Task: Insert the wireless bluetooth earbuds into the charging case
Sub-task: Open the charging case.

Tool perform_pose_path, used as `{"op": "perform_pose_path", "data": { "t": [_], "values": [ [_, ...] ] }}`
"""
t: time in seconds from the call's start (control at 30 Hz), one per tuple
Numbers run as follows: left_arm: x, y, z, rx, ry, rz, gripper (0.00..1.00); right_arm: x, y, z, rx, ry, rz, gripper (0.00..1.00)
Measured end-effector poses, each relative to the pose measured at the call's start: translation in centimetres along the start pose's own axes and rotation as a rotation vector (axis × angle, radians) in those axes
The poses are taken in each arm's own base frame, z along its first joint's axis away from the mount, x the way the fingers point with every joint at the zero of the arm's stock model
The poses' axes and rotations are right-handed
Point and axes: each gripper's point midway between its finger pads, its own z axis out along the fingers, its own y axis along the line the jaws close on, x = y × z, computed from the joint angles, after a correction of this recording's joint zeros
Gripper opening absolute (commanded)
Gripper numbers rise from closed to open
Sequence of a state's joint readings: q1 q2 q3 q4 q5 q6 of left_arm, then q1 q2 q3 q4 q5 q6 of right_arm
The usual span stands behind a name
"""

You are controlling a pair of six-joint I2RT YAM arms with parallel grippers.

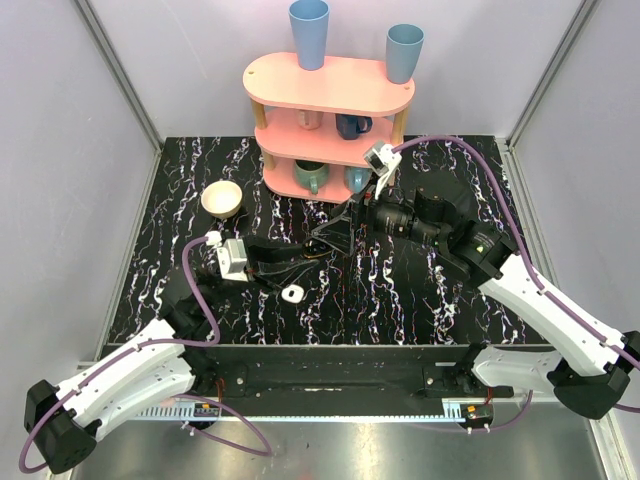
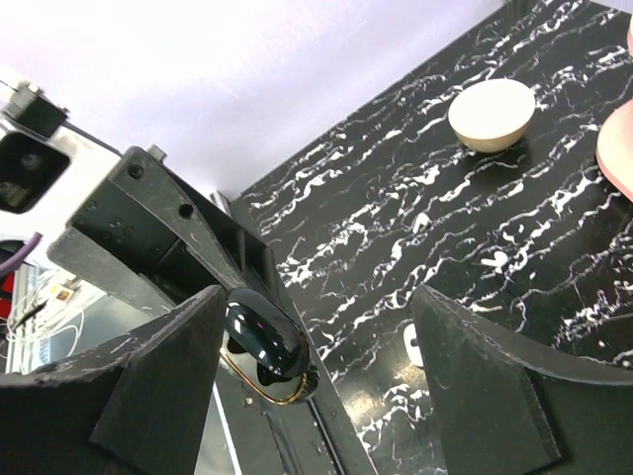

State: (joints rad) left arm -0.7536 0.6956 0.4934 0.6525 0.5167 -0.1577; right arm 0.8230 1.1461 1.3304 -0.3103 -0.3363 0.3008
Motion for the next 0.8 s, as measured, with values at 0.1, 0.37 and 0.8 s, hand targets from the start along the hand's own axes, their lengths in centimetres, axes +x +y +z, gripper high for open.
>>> {"op": "perform_pose_path", "data": {
  "t": [0.1,0.37,0.8],
  "values": [
    [0.0,0.0,0.0,-0.002,-0.001,0.000,0.00,-0.6,0.4,0.1,-0.018,-0.022,0.004,0.84],
    [0.0,0.7,0.0,-0.040,-0.006,0.000,0.00,-1.0,0.8,0.1,-0.037,-0.039,0.002,0.85],
    [-0.6,1.9,-0.3,-0.113,-0.025,0.019,0.00,-0.1,-0.1,-0.7,0.023,0.000,0.012,0.81]
  ]
}}
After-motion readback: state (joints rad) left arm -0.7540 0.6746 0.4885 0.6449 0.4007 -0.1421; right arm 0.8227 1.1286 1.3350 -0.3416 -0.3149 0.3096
